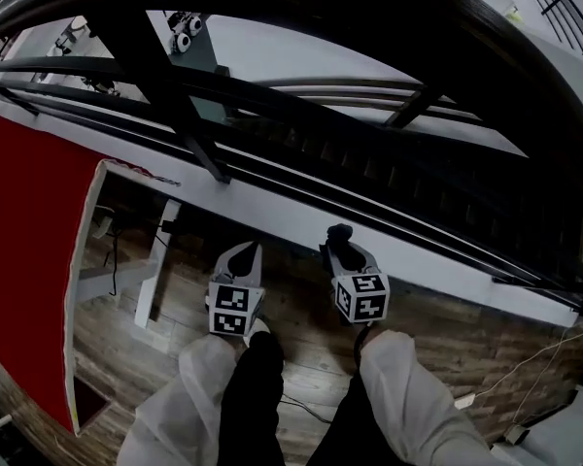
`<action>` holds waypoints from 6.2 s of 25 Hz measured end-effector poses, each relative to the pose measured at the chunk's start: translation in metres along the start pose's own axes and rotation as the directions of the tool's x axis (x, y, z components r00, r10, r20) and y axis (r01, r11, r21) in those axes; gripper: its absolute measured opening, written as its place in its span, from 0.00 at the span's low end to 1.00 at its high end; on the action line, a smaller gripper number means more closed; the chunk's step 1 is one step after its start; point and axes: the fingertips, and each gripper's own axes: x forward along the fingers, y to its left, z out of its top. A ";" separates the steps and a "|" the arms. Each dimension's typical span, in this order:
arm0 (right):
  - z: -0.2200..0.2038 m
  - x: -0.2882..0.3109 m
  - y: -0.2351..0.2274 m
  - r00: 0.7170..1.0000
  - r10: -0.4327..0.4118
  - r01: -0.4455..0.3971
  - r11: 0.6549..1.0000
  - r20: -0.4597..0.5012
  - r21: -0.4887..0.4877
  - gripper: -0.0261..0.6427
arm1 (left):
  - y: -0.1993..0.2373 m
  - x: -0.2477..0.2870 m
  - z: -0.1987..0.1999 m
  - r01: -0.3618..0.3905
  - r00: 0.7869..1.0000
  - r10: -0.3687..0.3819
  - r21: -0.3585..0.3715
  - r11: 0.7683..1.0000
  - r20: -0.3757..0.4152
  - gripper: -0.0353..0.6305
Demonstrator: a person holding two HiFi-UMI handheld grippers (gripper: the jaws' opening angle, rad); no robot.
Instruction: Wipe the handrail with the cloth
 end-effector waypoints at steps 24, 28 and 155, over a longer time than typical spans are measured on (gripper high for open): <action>-0.016 0.266 0.125 0.936 0.265 -0.237 0.961 0.232 -0.141 0.17 | 0.174 0.131 -0.098 -0.168 0.962 0.151 0.055 0.984 0.229 0.05; -0.007 0.304 0.135 0.921 0.282 -0.254 0.958 0.270 -0.133 0.17 | 0.198 0.145 -0.102 -0.193 0.947 0.166 0.077 0.978 0.275 0.05; -0.204 0.010 -0.422 0.994 -0.048 0.049 0.999 0.096 -0.009 0.17 | -0.374 0.348 -0.096 0.263 0.952 -0.300 0.328 0.907 0.064 0.05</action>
